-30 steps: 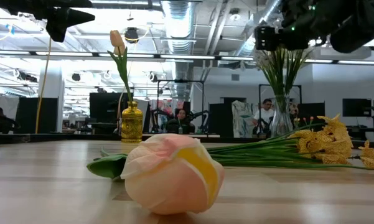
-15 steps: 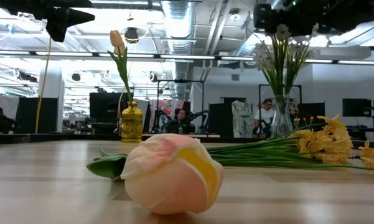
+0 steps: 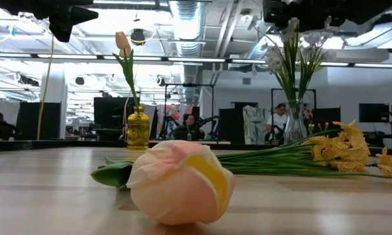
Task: Sort flowers into vase by color
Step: Put the white flowers into the top transparent vase
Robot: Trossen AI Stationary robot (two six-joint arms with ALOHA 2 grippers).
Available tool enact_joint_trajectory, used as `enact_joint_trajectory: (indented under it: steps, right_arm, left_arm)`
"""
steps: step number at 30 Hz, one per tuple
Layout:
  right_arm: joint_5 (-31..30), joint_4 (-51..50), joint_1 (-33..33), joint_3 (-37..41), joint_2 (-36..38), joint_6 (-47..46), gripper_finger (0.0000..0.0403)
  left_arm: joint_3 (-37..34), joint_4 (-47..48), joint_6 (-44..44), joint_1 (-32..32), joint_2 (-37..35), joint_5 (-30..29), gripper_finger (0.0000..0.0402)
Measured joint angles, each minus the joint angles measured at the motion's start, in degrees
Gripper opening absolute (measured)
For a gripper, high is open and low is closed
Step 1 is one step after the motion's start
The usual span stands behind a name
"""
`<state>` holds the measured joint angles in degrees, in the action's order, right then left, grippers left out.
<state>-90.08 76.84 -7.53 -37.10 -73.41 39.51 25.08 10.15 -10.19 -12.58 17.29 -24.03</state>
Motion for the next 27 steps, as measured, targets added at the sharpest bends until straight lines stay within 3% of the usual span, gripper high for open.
enact_joint_trajectory:
  steps: [17,27]
  right_arm:
    - [0.1,-17.5,0.6,0.3,0.0,-1.3,0.0265]
    - [0.2,-18.1,1.2,4.7,0.0,-6.5,0.0265]
  left_arm:
    - [0.0,2.6,0.3,0.0,0.0,0.0,0.0153]
    - [0.0,2.6,0.3,0.0,0.0,0.0,0.0153]
